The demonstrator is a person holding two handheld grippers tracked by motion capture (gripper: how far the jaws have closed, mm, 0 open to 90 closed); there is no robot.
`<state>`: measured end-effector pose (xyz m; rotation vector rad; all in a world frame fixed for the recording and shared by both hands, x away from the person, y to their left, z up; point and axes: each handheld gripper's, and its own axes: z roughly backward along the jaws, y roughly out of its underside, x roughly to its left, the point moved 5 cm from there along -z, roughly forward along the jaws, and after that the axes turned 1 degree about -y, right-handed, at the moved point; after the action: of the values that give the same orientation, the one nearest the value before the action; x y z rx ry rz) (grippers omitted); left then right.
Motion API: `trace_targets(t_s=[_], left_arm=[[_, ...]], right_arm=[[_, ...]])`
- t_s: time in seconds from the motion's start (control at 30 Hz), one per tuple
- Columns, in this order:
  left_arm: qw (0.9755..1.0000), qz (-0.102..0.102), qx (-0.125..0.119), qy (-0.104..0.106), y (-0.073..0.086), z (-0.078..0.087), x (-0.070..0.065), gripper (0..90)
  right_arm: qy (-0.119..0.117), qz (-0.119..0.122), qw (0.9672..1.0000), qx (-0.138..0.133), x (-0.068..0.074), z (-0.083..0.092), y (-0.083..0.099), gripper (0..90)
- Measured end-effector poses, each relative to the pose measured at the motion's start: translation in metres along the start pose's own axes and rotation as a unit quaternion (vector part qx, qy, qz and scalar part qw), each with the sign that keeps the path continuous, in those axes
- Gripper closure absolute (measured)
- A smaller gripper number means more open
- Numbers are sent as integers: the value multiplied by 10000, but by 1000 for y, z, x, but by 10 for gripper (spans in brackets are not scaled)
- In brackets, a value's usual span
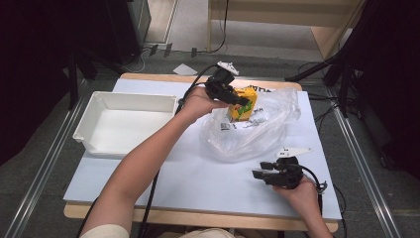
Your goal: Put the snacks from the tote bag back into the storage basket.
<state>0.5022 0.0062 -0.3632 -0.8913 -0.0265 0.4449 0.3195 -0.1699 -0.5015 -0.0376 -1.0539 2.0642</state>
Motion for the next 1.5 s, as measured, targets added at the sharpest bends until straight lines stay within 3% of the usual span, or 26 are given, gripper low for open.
trace_targets(t_s=[0.2, 0.6, 0.97, 1.5], left_arm=[[10000, -44, -16, 7, -5, 7, -3, 526], [9998, 77, -166, 43, -8, 30, -3, 526], [9994, 55, -332, -112, -12, 58, -6, 526], [9990, 240, -288, -229, 12, 82, 5, 525]], right_arm=[[4, -28, 10000, 29, 0, -1, 1, 470], [-14, 44, 10000, 8, 1, -1, 0, 470], [-34, 74, 9999, 72, 3, -4, -1, 471], [-89, 160, 9998, 54, 5, -5, -3, 470]])
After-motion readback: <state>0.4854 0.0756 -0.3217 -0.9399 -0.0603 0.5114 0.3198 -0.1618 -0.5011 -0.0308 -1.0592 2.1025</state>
